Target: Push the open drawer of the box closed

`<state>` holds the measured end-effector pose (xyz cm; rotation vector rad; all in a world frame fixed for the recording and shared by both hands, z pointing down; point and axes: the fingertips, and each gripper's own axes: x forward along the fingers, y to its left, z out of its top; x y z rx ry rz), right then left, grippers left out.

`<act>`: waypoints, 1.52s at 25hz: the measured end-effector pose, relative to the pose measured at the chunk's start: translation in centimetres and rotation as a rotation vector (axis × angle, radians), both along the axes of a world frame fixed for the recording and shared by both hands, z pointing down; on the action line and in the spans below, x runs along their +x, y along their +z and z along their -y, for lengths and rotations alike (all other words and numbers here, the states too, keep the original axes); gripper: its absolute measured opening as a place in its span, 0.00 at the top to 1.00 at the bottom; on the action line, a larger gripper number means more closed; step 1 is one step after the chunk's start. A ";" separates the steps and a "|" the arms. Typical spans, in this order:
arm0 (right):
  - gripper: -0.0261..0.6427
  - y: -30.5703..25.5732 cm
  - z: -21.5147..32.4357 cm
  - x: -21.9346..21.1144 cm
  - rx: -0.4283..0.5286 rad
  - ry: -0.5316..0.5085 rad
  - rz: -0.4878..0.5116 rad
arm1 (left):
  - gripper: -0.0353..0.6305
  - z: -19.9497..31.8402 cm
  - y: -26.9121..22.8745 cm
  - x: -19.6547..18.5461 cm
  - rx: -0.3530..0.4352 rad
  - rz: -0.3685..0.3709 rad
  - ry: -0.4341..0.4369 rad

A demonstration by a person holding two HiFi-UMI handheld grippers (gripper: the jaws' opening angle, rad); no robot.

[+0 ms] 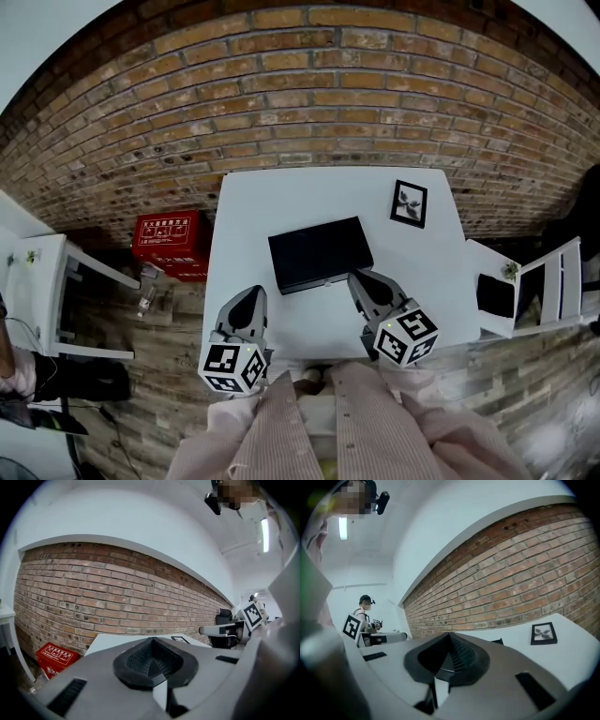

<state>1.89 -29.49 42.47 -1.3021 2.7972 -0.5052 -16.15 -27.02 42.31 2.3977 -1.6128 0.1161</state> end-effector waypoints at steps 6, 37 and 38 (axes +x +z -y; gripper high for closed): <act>0.96 -2.2 0.2 1.4 0.076 0.036 -0.018 | 0.95 0.0 -2.2 -0.5 0.045 0.014 -0.019; 0.96 -3.9 -0.3 5.1 0.132 0.137 -0.049 | 0.95 -1.4 -4.5 -2.5 0.145 0.086 -0.128; 0.96 -3.9 -0.3 5.1 0.132 0.137 -0.050 | 0.95 -1.4 -4.5 -2.5 0.144 0.086 -0.129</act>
